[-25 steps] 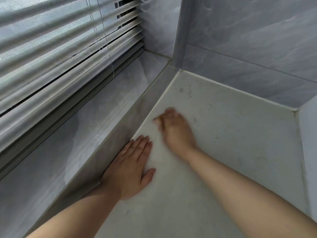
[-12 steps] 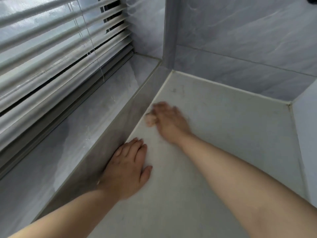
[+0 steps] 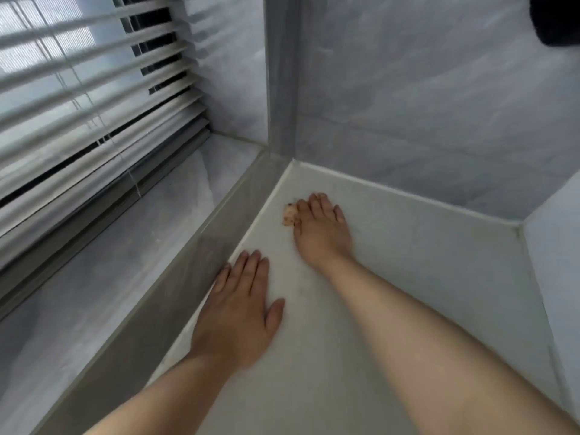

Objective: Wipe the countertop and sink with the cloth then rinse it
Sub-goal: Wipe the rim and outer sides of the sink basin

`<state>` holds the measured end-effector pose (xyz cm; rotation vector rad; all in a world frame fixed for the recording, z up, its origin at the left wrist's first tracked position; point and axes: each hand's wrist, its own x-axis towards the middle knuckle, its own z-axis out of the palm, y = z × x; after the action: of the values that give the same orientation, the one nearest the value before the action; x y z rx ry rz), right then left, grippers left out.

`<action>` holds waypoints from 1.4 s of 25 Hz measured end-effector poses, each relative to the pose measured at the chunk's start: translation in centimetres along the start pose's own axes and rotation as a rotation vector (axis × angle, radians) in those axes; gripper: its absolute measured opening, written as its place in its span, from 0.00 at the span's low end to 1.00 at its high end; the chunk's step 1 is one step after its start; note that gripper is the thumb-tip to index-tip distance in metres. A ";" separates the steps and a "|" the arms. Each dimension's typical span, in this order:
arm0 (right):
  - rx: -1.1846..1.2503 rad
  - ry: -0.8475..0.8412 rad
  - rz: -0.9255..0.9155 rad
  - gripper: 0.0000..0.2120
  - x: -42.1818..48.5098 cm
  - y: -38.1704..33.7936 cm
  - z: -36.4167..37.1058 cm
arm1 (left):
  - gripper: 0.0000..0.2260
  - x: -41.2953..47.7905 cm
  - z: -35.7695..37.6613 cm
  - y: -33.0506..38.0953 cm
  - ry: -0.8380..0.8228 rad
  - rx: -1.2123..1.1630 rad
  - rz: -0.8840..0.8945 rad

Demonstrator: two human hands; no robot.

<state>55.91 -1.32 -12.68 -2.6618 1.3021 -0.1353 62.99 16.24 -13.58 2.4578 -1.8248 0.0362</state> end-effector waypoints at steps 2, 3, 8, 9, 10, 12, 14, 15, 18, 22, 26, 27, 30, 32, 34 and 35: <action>0.023 -0.031 0.062 0.25 3.5 -1.4 0.4 | 0.29 -0.1 0.1 -0.1 0.000 -0.030 -0.018; 0.032 -0.036 0.062 0.25 5.0 -1.8 0.6 | 0.29 -0.1 0.2 -0.2 -0.027 -0.020 -0.004; 0.047 -0.019 0.019 0.24 8.9 -0.9 0.2 | 0.28 -0.3 0.7 -0.4 0.021 0.049 0.012; 0.031 -0.020 -0.007 0.24 9.2 -0.5 0.0 | 0.28 -0.3 0.8 -0.4 0.016 0.053 0.015; 0.017 -0.027 -0.028 0.23 9.2 -0.1 -0.1 | 0.28 -0.2 0.7 -0.3 0.015 0.055 0.017; 0.004 -0.023 -0.029 0.23 8.4 1.6 -0.4 | 0.28 -0.3 0.6 -0.3 0.018 0.062 0.010; 0.002 0.010 0.026 0.23 6.4 4.7 -0.8 | 0.31 -0.2 0.4 -0.5 0.001 0.061 0.001; -0.009 0.038 0.071 0.22 4.9 6.9 -1.0 | 0.32 -0.2 0.3 -0.5 -0.003 0.060 0.000; -0.098 0.122 0.256 0.20 -0.5 14.9 -1.8 | 0.29 -0.2 0.5 -0.3 0.006 0.056 0.016; -0.132 0.139 0.589 0.22 -7.2 22.2 -3.5 | 0.30 -0.2 0.8 -0.6 0.024 0.041 0.032; -0.092 0.135 0.769 0.24 -5.7 19.0 -3.4 | 0.32 -0.4 0.7 -0.5 0.025 0.004 0.015; -0.084 0.153 0.706 0.24 -4.3 16.1 -2.8 | 0.34 -0.3 0.7 -0.5 0.041 0.001 0.017; 0.000 0.123 0.226 0.23 -0.1 5.4 -0.4 | 0.37 -0.3 0.7 -0.3 0.091 -0.039 0.022; 0.082 0.018 -0.014 0.23 0.6 -0.4 0.4 | 0.39 -0.3 0.5 -0.3 0.083 -0.040 0.020; 0.080 -0.051 -0.072 0.24 0.3 -1.3 0.2 | 0.39 -0.2 0.4 -0.3 0.081 -0.013 0.027; 0.073 -0.046 -0.050 0.24 0.2 0.0 0.0 | 0.39 -0.2 0.5 -0.3 0.080 -0.011 0.028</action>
<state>56.02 -1.44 -12.67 -2.6215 1.1938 -0.1241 63.17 16.48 -14.07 2.3863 -1.8218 0.1240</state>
